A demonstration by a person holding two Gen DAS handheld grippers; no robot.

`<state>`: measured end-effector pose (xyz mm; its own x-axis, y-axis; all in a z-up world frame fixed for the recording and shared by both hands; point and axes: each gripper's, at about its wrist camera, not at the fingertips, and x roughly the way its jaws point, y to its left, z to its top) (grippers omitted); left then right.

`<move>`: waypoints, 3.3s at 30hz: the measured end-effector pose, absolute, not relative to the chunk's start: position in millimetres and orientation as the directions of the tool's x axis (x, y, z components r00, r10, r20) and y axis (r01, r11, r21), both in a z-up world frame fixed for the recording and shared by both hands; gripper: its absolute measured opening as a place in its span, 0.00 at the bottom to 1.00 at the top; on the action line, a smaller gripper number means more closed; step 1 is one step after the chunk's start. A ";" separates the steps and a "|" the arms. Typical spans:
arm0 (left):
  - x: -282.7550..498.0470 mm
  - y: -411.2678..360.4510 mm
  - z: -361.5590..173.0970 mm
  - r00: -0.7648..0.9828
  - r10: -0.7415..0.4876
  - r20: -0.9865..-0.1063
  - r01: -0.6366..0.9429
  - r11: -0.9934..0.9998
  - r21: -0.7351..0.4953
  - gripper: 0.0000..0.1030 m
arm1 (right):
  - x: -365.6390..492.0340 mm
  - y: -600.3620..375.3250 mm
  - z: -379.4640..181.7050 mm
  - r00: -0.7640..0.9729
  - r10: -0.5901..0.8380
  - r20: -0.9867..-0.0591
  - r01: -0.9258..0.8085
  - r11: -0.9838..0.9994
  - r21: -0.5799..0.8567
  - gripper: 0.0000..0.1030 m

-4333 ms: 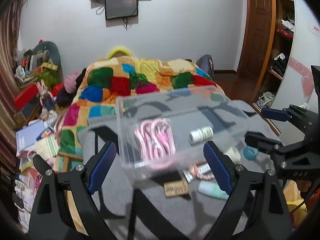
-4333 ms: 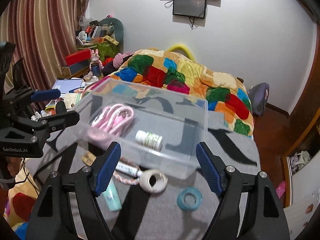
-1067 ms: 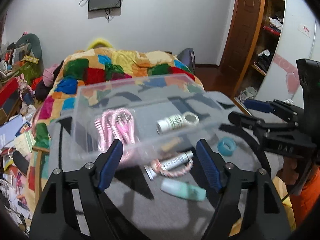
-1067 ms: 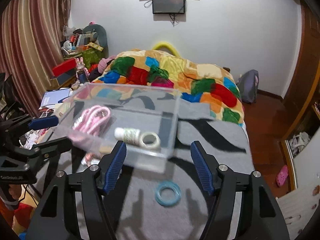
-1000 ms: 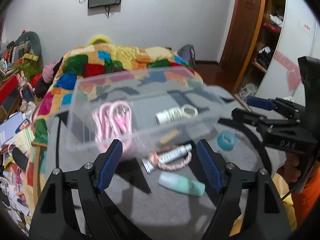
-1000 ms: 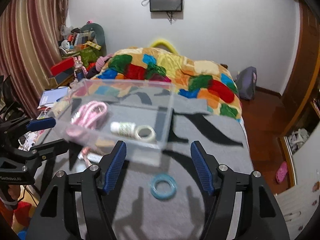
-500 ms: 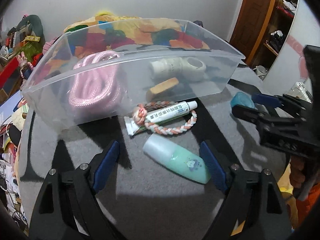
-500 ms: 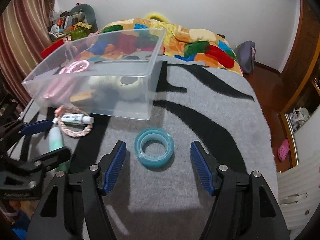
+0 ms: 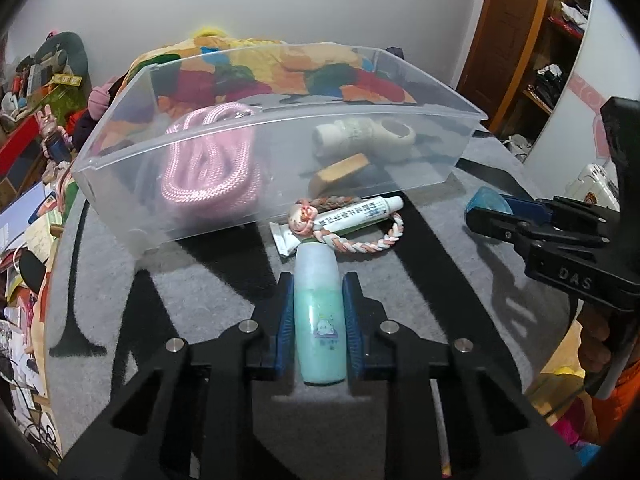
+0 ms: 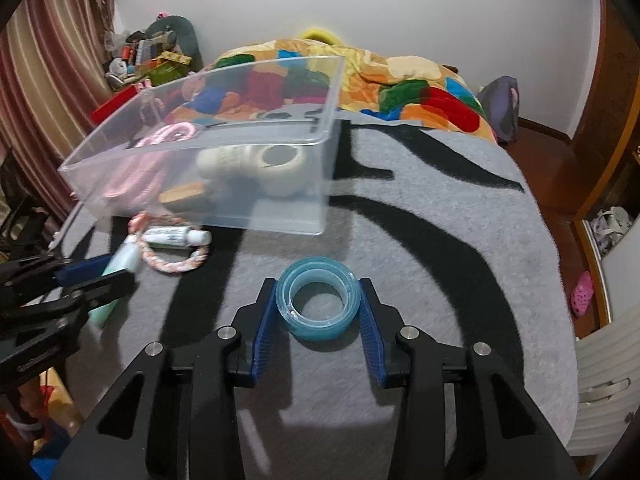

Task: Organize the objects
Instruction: 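Grasp mint-green bottle with left tool while right tool grasps blue tape roll, then drop green bottle into the box with left tool while right tool drops blue tape, then grasp toothpaste tube with left tool while right tool grasps braided bracelet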

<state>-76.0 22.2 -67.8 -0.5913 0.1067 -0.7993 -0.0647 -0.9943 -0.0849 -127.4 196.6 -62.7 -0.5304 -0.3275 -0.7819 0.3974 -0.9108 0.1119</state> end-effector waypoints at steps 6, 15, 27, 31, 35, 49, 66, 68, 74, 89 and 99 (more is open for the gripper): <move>-64.1 16.2 -51.8 -0.625 0.121 -0.772 -0.067 -0.993 -0.102 0.23 | -111.5 191.3 -46.8 -0.536 -0.372 -0.758 0.425 -0.894 0.139 0.35; -60.5 -2.9 -2.2 -0.716 0.123 -0.687 -0.058 -0.991 -0.118 0.23 | -107.6 171.7 -5.1 -0.605 -0.406 -0.685 0.464 -0.879 0.111 0.35; -100.5 -33.6 21.9 -0.747 0.108 -0.655 -0.022 -0.990 -0.138 0.23 | -140.8 143.5 47.7 -0.676 -0.445 -0.587 0.458 -0.878 0.138 0.35; -116.4 -39.8 17.3 -0.736 0.105 -0.668 -0.007 -0.989 -0.149 0.23 | -153.9 130.0 43.2 -0.682 -0.426 -0.595 0.452 -0.884 0.114 0.35; -132.4 -43.5 7.2 -0.716 0.090 -0.692 0.008 -0.991 -0.137 0.23 | -170.5 116.6 26.2 -0.656 -0.402 -0.638 0.447 -0.889 0.101 0.35; -146.0 -49.6 -10.4 -0.684 0.086 -0.725 0.019 -0.991 -0.135 0.23 | -189.7 95.7 -16.7 -0.526 -0.414 -0.743 0.500 -0.857 0.124 0.41; -86.0 -27.7 17.6 -0.739 0.112 -0.665 -0.046 -0.992 -0.116 0.45 | -133.9 134.3 13.8 -0.612 -0.410 -0.676 0.533 -0.846 0.030 0.45; -78.7 -17.3 8.5 -0.724 0.125 -0.678 -0.073 -0.992 -0.105 0.45 | -127.3 140.9 8.1 -0.603 -0.409 -0.685 0.532 -0.846 0.037 0.45; -80.7 -6.0 -29.5 -0.645 0.141 -0.751 -0.083 -0.990 -0.114 0.45 | -122.4 145.5 -23.8 -0.530 -0.408 -0.744 0.535 -0.841 0.080 0.45; -90.3 -23.6 -63.4 -0.574 0.118 -0.811 -0.035 -0.992 -0.119 0.45 | -139.8 135.1 -67.7 -0.492 -0.340 -0.802 0.492 -0.868 0.066 0.13; -111.3 14.3 -56.7 -0.567 0.163 -0.808 -0.166 -0.983 -0.083 0.45 | -124.1 186.0 -65.9 -0.512 -0.308 -0.802 0.420 -0.904 0.078 0.11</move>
<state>-111.3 14.3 -56.7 -0.5666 0.1635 -0.8076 -0.1657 -0.9827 -0.0826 -124.1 186.0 -65.9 -0.5125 -0.3076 -0.8017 0.4200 -0.9041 0.0784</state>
